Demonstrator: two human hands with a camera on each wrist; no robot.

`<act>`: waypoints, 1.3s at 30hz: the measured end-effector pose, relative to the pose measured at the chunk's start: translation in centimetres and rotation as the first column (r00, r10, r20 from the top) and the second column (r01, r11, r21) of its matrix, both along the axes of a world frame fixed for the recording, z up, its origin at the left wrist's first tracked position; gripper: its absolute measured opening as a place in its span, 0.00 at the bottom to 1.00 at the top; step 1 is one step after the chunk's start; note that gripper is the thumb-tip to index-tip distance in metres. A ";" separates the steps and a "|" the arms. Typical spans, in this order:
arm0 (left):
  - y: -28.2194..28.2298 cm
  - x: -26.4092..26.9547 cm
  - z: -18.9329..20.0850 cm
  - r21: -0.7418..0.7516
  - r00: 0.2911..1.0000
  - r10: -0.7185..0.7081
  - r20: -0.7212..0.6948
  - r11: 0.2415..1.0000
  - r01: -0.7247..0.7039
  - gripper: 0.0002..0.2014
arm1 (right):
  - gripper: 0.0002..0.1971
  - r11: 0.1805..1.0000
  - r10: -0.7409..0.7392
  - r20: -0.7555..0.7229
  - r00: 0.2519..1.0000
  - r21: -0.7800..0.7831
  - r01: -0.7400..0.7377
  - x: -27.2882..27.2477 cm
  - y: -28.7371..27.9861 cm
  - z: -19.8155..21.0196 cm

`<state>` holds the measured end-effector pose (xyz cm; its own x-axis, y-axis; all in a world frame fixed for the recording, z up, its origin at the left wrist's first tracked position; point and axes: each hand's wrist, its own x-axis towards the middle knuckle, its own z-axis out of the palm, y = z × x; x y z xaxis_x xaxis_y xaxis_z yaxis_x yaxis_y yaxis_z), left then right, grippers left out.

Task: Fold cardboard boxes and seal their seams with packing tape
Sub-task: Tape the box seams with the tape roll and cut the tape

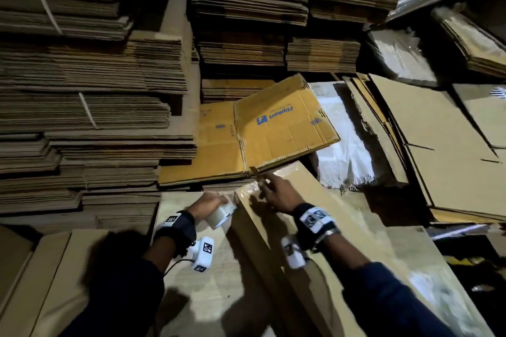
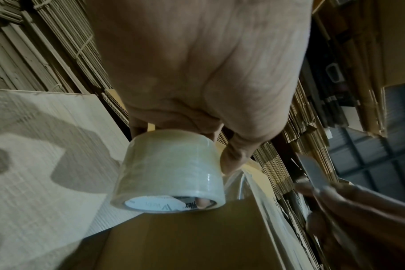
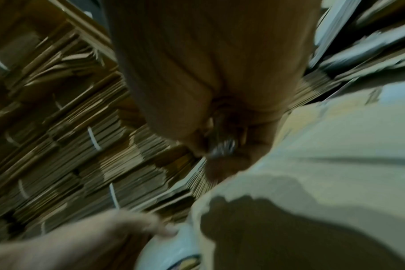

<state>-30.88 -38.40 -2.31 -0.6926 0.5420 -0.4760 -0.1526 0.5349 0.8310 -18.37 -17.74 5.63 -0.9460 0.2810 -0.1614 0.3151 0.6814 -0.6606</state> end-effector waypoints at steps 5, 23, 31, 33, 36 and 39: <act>-1.6 0.0 -1.2 0.024 0.997 -0.003 0.072 1.000 0.002 0.10 | 0.17 0.999 0.007 0.011 1.000 0.034 -0.008 -4.2 -5.6 -2.4; -3.1 -1.9 1.0 -0.117 0.984 -0.106 -0.145 0.989 0.090 0.15 | 0.14 0.998 0.064 0.206 0.976 0.013 -0.068 -4.3 -5.9 -0.6; -2.9 -1.6 1.8 0.036 0.986 -0.118 -0.114 0.992 0.123 0.03 | 0.10 0.969 0.064 0.234 0.970 0.219 -0.117 0.4 -9.4 -2.3; -2.8 -1.5 2.0 0.014 0.985 -0.122 -0.124 0.992 0.125 0.03 | 0.10 0.966 0.031 0.224 0.974 0.243 -0.086 0.7 -10.0 -2.4; -2.7 -1.6 1.5 -0.024 0.980 -0.146 -0.134 0.989 0.144 0.04 | 0.11 0.965 0.012 0.214 0.977 0.252 -0.067 0.7 -10.5 -2.1; -2.6 -1.5 1.1 -0.035 0.977 -0.156 -0.147 0.988 0.153 0.05 | 0.12 0.964 -0.003 0.235 0.972 0.258 -0.059 0.4 -10.9 -1.8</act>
